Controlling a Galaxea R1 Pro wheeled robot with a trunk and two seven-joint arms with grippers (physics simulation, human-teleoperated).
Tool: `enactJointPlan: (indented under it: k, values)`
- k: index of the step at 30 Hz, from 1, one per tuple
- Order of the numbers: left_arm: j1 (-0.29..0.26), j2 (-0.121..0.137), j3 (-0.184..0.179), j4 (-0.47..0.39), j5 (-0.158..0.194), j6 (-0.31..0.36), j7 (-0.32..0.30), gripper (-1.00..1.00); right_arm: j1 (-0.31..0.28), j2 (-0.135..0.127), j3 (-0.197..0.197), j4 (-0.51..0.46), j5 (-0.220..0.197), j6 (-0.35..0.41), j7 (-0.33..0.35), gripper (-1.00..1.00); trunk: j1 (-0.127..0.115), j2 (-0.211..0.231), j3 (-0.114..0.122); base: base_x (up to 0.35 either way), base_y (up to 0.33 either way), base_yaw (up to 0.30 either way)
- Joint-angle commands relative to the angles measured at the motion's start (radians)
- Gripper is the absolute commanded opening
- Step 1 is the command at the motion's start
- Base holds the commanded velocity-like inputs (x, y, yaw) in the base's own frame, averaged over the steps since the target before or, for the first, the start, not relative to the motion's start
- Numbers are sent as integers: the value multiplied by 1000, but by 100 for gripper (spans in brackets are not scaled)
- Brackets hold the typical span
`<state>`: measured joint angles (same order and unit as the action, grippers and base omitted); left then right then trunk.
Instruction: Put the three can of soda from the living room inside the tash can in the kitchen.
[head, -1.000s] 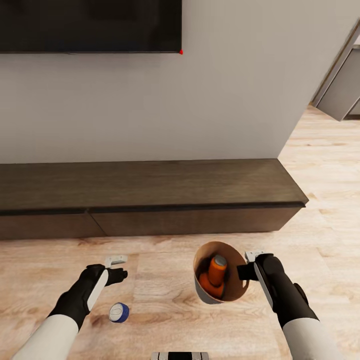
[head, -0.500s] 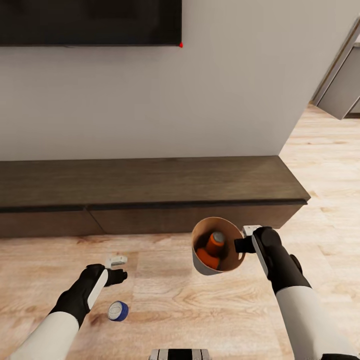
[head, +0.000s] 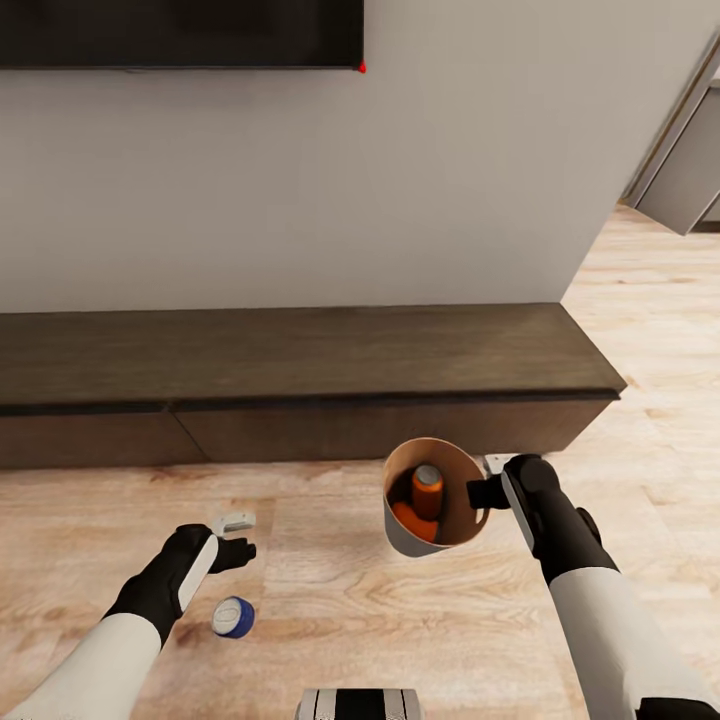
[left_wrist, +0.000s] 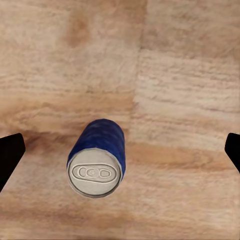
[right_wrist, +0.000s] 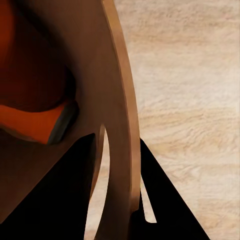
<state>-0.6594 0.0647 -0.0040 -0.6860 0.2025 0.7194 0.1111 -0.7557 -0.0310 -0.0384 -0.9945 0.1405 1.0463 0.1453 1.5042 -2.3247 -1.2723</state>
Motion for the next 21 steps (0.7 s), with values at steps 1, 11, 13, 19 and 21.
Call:
enactJointPlan:
  k: [1, 11, 13, 19, 21]
  values:
    - [-1, 0, 0, 8, 0, 2, 1, 100, 0, 0, 0, 1, -22, 1, 5, -100, 4, -7, -3, 0, 0, 0]
    - [-30, 1, 1, 82, 1, 29, 10, 100, -1, 0, 0, 5, -21, 1, 5, -100, 42, -77, -34, 0, 0, 0]
    - [-35, 2, 1, 91, 1, 34, 11, 100, -1, 1, 1, 5, -21, 1, 5, -100, 50, -91, -41, 0, 0, 0]
    - [-37, 3, 1, 94, 2, 37, 9, 100, -1, -1, 4, 5, -21, 1, 5, -100, 73, -133, -59, 0, 0, 0]
    - [-37, 3, 2, 94, 2, 37, 8, 100, -1, -1, 4, 5, -21, 1, 5, -100, 80, -147, -66, 0, 0, 0]
